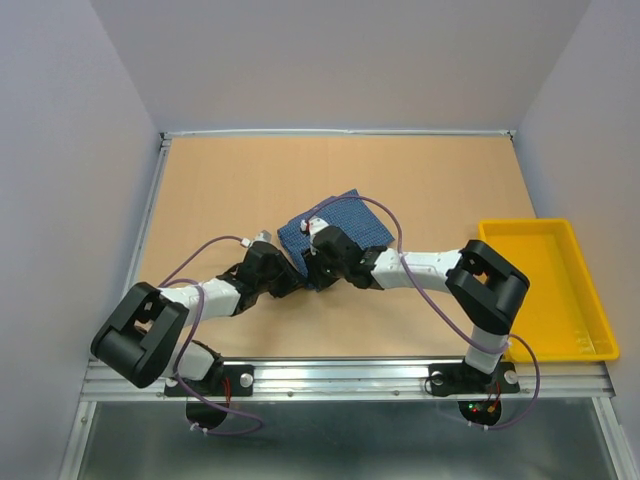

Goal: Fold and stack the long sleeve shirts
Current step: Fold the shirt

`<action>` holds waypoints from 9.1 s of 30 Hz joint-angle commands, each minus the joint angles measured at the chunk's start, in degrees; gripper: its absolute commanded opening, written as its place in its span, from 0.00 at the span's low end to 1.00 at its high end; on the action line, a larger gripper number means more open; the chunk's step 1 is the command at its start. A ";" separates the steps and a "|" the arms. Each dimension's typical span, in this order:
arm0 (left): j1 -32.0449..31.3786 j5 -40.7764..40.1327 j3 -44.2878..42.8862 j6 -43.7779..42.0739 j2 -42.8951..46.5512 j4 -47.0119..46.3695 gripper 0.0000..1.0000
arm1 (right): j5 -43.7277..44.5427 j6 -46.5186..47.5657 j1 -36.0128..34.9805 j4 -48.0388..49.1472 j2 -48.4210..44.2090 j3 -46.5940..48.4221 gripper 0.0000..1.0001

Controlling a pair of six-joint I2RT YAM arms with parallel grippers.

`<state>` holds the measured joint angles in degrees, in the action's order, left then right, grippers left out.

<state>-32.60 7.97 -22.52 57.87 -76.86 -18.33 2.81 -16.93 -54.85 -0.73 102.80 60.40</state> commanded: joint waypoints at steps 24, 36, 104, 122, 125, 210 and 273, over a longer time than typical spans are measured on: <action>-1.24 1.26 -0.86 0.58 1.54 -8.13 0.22 | -1.40 -6.36 -0.52 0.91 -2.34 4.11 0.00; -1.24 1.35 -0.50 2.25 -1.01 -8.30 0.22 | -2.10 -9.70 -0.52 2.23 -5.16 3.06 0.01; -1.50 2.23 2.05 4.80 -0.84 -3.21 0.31 | -16.52 -17.52 -0.52 12.51 -3.84 -6.44 0.04; -1.50 -1.73 0.91 2.96 9.97 10.84 0.46 | -15.55 -17.35 -0.43 12.51 -10.43 -13.56 0.26; -1.50 -3.04 0.73 2.34 14.80 16.38 0.52 | -16.16 -17.52 -0.43 12.42 -11.65 -13.38 0.26; -4.99 -32.22 -45.25 -46.25 -11.83 28.61 0.93 | -7.03 -19.28 21.35 -2.59 -32.64 -18.38 0.69; -34.99 -42.16 -33.90 -51.81 -16.57 21.58 0.00 | -26.71 -43.96 38.07 18.35 -27.58 -27.70 1.00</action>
<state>-67.48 -35.09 -55.81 3.60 -95.79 4.49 -14.96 -54.26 -16.49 -0.45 73.25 35.00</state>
